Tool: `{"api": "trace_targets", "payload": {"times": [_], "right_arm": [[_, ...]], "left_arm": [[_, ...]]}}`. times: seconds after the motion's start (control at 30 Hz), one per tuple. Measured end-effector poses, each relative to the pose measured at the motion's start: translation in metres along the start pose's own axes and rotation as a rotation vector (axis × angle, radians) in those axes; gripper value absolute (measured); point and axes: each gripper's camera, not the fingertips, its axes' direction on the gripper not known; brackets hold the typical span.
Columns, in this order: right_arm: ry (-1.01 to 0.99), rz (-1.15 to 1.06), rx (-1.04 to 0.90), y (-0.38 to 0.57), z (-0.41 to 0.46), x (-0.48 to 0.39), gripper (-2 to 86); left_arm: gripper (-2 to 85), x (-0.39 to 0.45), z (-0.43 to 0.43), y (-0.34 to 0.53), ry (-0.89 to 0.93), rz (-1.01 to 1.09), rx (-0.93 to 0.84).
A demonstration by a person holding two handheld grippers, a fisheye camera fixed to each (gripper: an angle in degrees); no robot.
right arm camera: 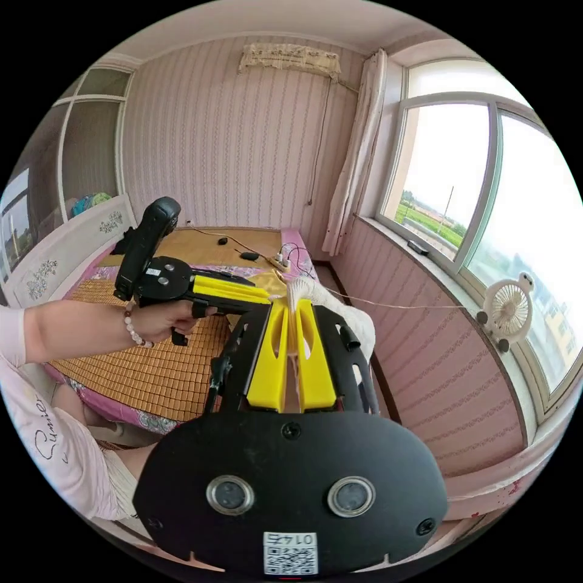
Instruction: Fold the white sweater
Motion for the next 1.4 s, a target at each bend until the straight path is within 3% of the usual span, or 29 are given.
{"api": "trace_targets", "payload": {"times": [0.27,0.4,0.47,0.63,0.8,0.93,1.0,1.23,1.4], "right_arm": [[-0.513,-0.283,0.295,-0.124,-0.057,-0.154,-0.4],[-0.761,-0.293,0.489,-0.147,-0.048,-0.24,-0.4],[-0.862,-0.231,0.502,-0.154,-0.028,-0.261,-0.4],[-1.013,-0.032,0.39,-0.097,0.073,-0.297,-0.3],[-0.983,0.098,0.056,0.03,0.18,-0.323,0.3],[-0.724,0.19,-0.447,0.171,0.288,-0.334,1.5],[-0.648,0.243,-0.634,0.214,0.324,-0.328,2.1],[-0.631,0.143,-0.662,0.206,0.381,-0.341,9.2],[-0.729,0.105,-0.785,0.198,0.448,-0.39,14.3]], "left_arm": [[-0.6,-0.098,-0.325,0.096,-0.321,-0.171,0.44],[-0.6,-0.113,-0.428,0.143,-0.516,-0.168,0.465],[-0.5,-0.121,-0.46,0.156,-0.63,-0.128,0.389],[-0.2,-0.152,-0.434,0.204,-0.656,-0.012,0.114],[2.3,-0.187,-0.342,0.322,-0.336,-0.076,-0.128],[5.2,-0.202,-0.251,0.478,-0.211,-0.351,-0.296],[5.3,-0.205,-0.242,0.54,-0.232,-0.47,-0.346],[6.2,-0.233,-0.316,0.697,-0.529,-0.969,-0.349],[12.1,-0.263,-0.299,0.759,-0.398,-1.205,-0.341]]}}
